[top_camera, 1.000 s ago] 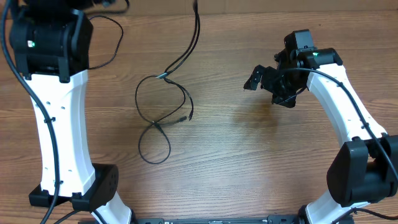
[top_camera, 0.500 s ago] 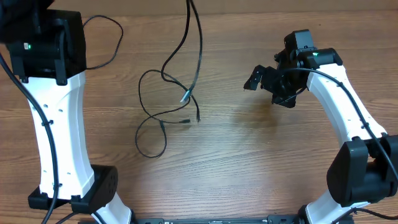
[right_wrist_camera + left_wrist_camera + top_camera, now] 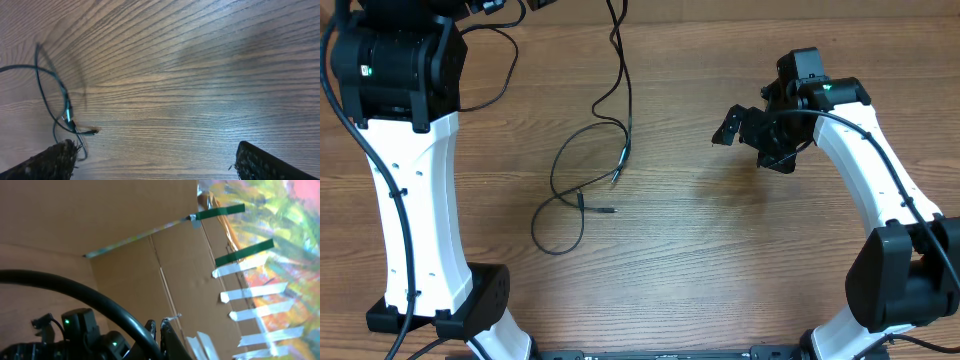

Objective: Untangle cables

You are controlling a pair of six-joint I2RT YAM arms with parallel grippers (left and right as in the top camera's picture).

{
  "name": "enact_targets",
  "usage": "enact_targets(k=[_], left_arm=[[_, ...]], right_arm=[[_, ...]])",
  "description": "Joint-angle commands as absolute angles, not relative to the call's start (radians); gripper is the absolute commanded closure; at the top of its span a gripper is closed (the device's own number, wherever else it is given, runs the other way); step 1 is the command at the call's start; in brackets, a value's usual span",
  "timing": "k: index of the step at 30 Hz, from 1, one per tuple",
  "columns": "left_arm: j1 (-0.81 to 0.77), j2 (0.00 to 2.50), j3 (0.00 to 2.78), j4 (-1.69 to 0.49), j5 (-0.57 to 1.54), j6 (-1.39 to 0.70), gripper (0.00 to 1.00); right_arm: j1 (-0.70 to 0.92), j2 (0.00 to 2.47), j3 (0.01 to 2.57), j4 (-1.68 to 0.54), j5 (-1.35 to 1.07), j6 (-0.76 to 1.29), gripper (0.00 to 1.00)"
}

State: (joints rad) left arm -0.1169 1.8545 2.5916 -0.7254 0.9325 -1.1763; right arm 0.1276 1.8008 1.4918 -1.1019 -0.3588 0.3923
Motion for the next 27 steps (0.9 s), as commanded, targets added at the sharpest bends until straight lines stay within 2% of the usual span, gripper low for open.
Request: enact_targets(k=[1, 12, 21, 27], left_arm=[[-0.118, 1.841, 2.601, -0.728, 0.964, -1.064, 0.96], [-0.118, 1.841, 2.601, -0.908, 0.947, -0.897, 0.96], [-0.118, 1.841, 2.601, -1.261, 0.643, -0.694, 0.96], [-0.124, 1.841, 2.601, -1.387, 0.518, -0.593, 0.96]], right_arm=[[0.131, 1.794, 1.493, -1.101, -0.359, 0.391, 0.0], [0.131, 1.794, 1.493, -1.101, -0.359, 0.391, 0.0], [0.131, 1.794, 1.493, -1.101, -0.359, 0.392, 0.0], [0.131, 1.794, 1.493, -1.101, -0.359, 0.391, 0.0]])
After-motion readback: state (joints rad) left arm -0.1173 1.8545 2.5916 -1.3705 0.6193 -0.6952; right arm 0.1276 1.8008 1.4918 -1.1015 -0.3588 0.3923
